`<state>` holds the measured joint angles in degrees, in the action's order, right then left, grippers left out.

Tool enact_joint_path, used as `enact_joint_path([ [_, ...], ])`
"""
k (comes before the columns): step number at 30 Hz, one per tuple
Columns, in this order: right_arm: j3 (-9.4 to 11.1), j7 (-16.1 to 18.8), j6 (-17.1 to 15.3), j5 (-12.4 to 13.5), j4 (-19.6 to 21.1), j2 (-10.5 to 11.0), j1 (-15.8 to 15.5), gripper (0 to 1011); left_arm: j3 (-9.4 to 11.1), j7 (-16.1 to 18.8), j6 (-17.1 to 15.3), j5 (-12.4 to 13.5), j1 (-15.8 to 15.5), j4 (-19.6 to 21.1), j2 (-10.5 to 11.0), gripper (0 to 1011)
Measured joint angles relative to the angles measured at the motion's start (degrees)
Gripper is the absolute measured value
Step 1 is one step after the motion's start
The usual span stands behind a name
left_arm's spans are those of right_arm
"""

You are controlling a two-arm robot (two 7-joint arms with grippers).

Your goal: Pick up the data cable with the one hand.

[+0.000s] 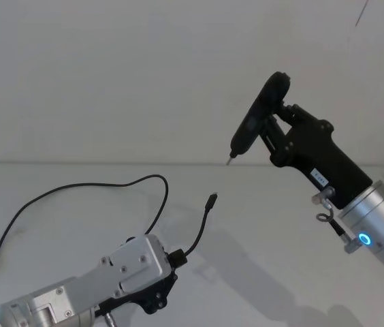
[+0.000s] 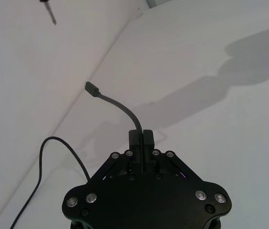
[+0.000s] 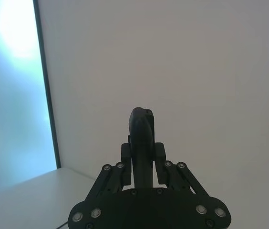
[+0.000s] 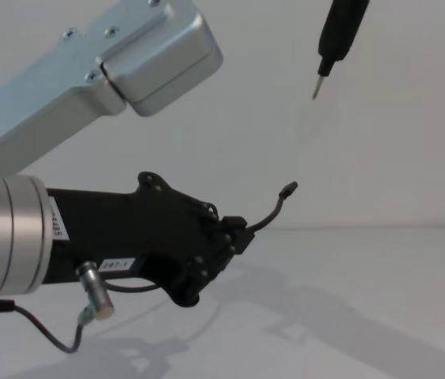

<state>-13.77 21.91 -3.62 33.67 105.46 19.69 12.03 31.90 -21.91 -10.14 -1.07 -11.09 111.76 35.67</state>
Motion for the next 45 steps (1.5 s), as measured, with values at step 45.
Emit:
enact_joint_path([
  [45,-8.99,7.14,9.73,-6.12,-12.70,2.66,4.06,283,-0.15,-1.25,-1.27,-1.00,0.06,-0.03,-0.18,40],
])
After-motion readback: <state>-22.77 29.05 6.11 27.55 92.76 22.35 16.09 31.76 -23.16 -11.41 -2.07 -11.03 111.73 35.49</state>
